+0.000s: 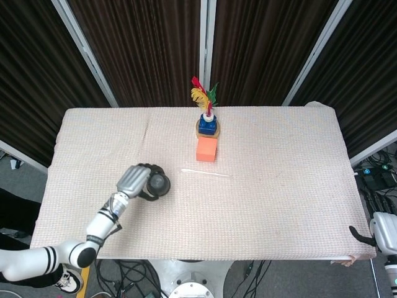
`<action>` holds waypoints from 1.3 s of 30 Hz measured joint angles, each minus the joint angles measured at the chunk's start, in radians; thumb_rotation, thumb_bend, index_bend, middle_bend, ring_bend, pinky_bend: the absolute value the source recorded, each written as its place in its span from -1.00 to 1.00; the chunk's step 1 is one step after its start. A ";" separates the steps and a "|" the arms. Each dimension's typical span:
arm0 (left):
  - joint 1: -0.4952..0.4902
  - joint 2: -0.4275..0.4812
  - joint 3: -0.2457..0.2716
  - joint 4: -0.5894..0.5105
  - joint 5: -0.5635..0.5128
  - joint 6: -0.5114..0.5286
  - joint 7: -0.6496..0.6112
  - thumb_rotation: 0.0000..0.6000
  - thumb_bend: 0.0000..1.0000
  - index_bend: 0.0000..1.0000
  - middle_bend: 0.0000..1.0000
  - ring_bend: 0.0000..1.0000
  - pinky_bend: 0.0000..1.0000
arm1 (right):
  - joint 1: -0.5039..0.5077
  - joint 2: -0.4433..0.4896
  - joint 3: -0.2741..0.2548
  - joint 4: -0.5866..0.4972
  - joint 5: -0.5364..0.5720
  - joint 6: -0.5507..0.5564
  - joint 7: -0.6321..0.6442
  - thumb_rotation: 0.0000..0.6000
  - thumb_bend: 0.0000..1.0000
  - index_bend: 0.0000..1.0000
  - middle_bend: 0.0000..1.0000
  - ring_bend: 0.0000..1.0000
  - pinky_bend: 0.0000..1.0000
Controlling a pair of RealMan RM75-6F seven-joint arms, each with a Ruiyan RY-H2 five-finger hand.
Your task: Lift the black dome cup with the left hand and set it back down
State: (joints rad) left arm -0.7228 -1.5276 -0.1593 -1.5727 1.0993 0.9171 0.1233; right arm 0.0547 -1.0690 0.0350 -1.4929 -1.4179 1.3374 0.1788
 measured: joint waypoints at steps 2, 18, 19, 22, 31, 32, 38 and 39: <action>0.006 -0.013 0.009 -0.037 0.007 -0.001 -0.013 1.00 -0.51 -0.08 0.05 -0.41 -0.46 | 0.001 -0.001 0.000 0.003 0.000 -0.002 0.004 1.00 -0.67 -1.00 -1.00 -1.00 -1.00; 0.040 -0.208 0.043 0.273 0.106 0.024 -0.119 1.00 -0.51 -0.08 0.04 -0.42 -0.46 | 0.003 -0.001 0.000 -0.003 0.003 -0.005 -0.008 1.00 -0.67 -1.00 -1.00 -1.00 -1.00; 0.040 -0.217 0.044 0.288 0.110 0.023 -0.126 1.00 -0.52 -0.09 0.02 -0.44 -0.46 | 0.003 -0.002 0.000 -0.002 0.003 -0.005 -0.007 1.00 -0.67 -1.00 -1.00 -1.00 -1.00; 0.040 -0.238 0.045 0.321 0.130 0.019 -0.152 1.00 -0.55 -0.15 -0.09 -0.52 -0.47 | 0.002 -0.002 0.000 0.002 0.005 -0.005 -0.004 1.00 -0.67 -1.00 -1.00 -1.00 -1.00; 0.038 -0.233 0.054 0.337 0.194 0.004 -0.237 1.00 -0.77 -0.72 -0.78 -0.89 -0.67 | 0.003 -0.003 0.000 0.003 0.006 -0.008 -0.004 1.00 -0.67 -1.00 -1.00 -1.00 -1.00; 0.040 -0.232 0.054 0.339 0.206 0.010 -0.249 1.00 -0.77 -0.73 -0.78 -0.89 -0.67 | 0.003 -0.003 0.000 0.002 0.006 -0.009 -0.005 1.00 -0.67 -1.00 -1.00 -1.00 -1.00; 0.046 -0.217 0.061 0.335 0.240 0.020 -0.282 1.00 -0.77 -0.73 -0.76 -0.89 -0.67 | 0.004 -0.003 -0.001 0.000 0.006 -0.010 -0.009 1.00 -0.67 -1.00 -1.00 -1.00 -1.00; 0.046 -0.215 0.061 0.332 0.241 0.020 -0.284 1.00 -0.77 -0.73 -0.74 -0.89 -0.67 | 0.004 -0.003 -0.001 0.000 0.005 -0.010 -0.009 1.00 -0.67 -1.00 -1.00 -1.00 -1.00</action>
State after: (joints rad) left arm -0.6764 -1.7429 -0.0979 -1.2408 1.3401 0.9367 -0.1608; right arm 0.0586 -1.0724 0.0343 -1.4929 -1.4125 1.3278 0.1695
